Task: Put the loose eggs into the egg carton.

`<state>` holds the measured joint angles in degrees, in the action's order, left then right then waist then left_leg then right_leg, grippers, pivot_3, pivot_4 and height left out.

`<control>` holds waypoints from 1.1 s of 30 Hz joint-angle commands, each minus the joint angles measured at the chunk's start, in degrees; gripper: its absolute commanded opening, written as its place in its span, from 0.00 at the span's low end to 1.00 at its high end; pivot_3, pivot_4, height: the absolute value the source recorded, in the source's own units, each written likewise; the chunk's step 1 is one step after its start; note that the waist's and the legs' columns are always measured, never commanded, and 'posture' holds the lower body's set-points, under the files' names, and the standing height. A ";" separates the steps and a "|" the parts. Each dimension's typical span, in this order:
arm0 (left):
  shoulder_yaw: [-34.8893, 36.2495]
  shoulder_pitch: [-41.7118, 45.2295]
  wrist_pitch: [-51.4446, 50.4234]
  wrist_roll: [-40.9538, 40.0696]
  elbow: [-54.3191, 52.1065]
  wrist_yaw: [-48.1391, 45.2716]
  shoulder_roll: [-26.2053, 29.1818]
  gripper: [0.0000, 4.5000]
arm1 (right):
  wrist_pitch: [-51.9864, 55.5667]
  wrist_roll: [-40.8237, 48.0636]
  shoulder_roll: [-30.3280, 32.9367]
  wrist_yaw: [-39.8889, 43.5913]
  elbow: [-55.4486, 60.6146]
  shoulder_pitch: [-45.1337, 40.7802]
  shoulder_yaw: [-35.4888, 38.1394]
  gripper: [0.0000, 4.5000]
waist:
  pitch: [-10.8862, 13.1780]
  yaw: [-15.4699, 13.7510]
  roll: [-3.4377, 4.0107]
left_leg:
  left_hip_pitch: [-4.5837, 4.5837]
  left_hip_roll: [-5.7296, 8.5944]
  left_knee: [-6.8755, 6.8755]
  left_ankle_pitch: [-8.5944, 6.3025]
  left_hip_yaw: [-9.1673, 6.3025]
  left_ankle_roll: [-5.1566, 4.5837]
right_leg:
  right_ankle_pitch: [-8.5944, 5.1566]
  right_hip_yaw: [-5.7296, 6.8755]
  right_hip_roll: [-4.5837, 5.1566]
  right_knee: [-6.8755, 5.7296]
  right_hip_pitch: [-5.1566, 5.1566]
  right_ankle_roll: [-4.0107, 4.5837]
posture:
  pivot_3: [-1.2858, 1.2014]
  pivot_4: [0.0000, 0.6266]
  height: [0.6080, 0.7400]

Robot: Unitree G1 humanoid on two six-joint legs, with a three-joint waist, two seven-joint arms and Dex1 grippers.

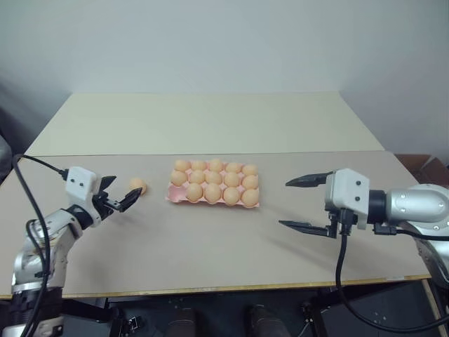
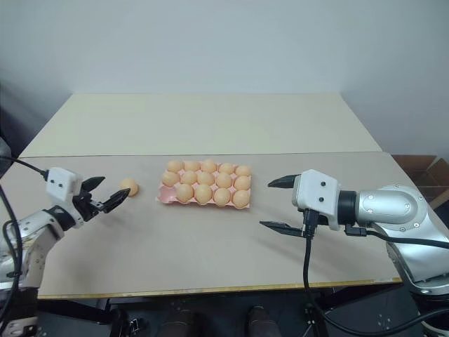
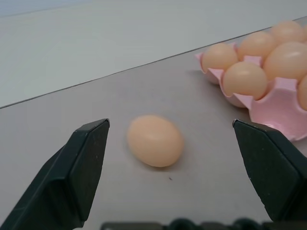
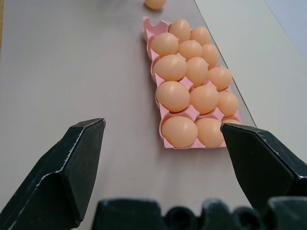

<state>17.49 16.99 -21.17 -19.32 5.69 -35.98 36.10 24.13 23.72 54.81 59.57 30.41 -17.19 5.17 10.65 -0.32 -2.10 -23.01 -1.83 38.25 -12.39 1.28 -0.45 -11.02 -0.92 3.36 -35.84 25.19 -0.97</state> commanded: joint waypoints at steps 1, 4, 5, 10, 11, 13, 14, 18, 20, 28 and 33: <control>-1.90 5.42 2.10 2.54 4.79 2.66 -0.95 0.99 | -0.50 -0.25 0.77 -0.54 1.58 -0.23 1.19 1.00 | -0.01 -0.23 -0.01 | 0.01 0.01 0.02 0.00 0.00 0.00 | 0.01 0.00 0.00 -0.01 -0.01 0.01 | 0.52 0.24 1.00; -3.92 9.11 1.73 4.49 9.80 4.15 -1.80 0.99 | -0.41 -0.83 0.79 -1.18 1.94 -0.09 1.07 1.00 | -0.01 -0.25 -0.01 | 0.00 0.03 0.06 0.00 0.01 0.00 | 0.06 -0.02 0.00 0.00 -0.02 -0.04 | 0.52 0.24 1.00; -4.54 9.91 1.38 4.85 11.27 4.10 -1.97 0.99 | -0.30 -0.90 0.85 -1.30 2.16 0.07 1.15 1.00 | -0.01 -0.26 -0.02 | -0.02 0.03 0.06 0.00 0.01 0.00 | 0.07 -0.02 0.01 0.01 -0.02 -0.05 | 0.52 0.24 1.00; -6.54 11.86 4.12 6.48 16.48 3.69 -2.97 0.99 | 0.00 -1.10 1.16 -1.83 2.97 1.10 1.92 1.00 | -0.01 0.19 -0.02 | -0.10 0.03 0.04 -0.01 0.02 0.00 | 0.07 -0.03 0.00 0.04 0.03 -0.07 | 0.52 0.24 1.00; -6.55 12.34 4.81 6.37 17.54 3.43 -3.42 0.99 | 0.04 -1.13 1.18 -1.95 3.06 1.25 2.03 1.00 | -0.01 0.18 -0.02 | -0.11 0.02 0.04 -0.01 0.01 0.00 | 0.07 -0.03 0.00 0.04 0.05 -0.07 | 0.52 0.24 1.00; -7.00 13.55 6.49 6.50 20.17 3.02 -4.41 0.99 | 0.09 -1.13 1.22 -2.12 3.22 1.48 2.16 1.00 | -0.01 0.02 -0.02 | -0.13 0.03 0.04 0.00 0.00 0.00 | 0.08 -0.02 0.00 0.04 0.05 -0.07 | 0.52 0.24 1.00; -7.32 14.05 7.27 6.76 21.37 2.92 -4.81 0.99 | 0.12 -1.13 1.24 -2.21 3.34 1.61 2.21 1.00 | -0.02 -0.09 -0.03 | -0.13 0.03 0.05 0.00 0.00 0.00 | 0.08 -0.01 0.00 0.03 0.05 -0.08 | 0.52 0.24 1.00; -8.04 14.89 8.90 7.71 24.58 2.74 -5.39 0.99 | 0.29 -1.17 1.59 -2.52 3.63 1.89 2.48 1.00 | -0.02 -0.24 -0.03 | -0.12 0.04 0.15 0.00 0.00 0.00 | 0.11 -0.02 0.01 0.02 0.01 -0.11 | 0.52 0.24 1.00; -7.70 14.81 9.70 7.60 25.11 2.44 -5.62 0.99 | 0.33 -0.92 1.94 -2.46 3.51 2.02 2.72 1.00 | -0.02 -0.13 -0.03 | -0.12 0.04 0.15 0.00 0.01 0.00 | 0.12 -0.03 0.02 0.03 0.02 -0.11 | 0.52 0.24 1.00; -7.40 13.17 11.15 7.24 23.81 0.68 -5.93 0.51 | 0.23 -0.71 2.40 -2.61 3.32 1.88 2.41 1.00 | -0.02 -0.21 -0.03 | -0.15 0.04 0.15 0.00 0.01 0.00 | 0.12 -0.02 0.02 0.03 0.02 -0.12 | 0.52 0.24 1.00; -7.56 9.36 10.89 5.77 16.97 -4.69 -4.09 0.40 | 0.36 -0.75 2.51 -2.74 3.50 2.02 2.54 1.00 | -0.02 -0.10 -0.03 | -0.14 0.03 0.15 0.00 0.01 0.00 | 0.12 -0.02 0.02 0.03 0.03 -0.12 | 0.52 0.24 1.00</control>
<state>9.41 26.71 -11.04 -11.83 26.57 -38.66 30.68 24.26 22.68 56.51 57.25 32.43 -14.96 5.42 10.63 -0.42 -2.13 -23.15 -1.81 38.40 -12.40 1.29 -0.45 -10.90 -0.94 3.37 -35.82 25.22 -1.08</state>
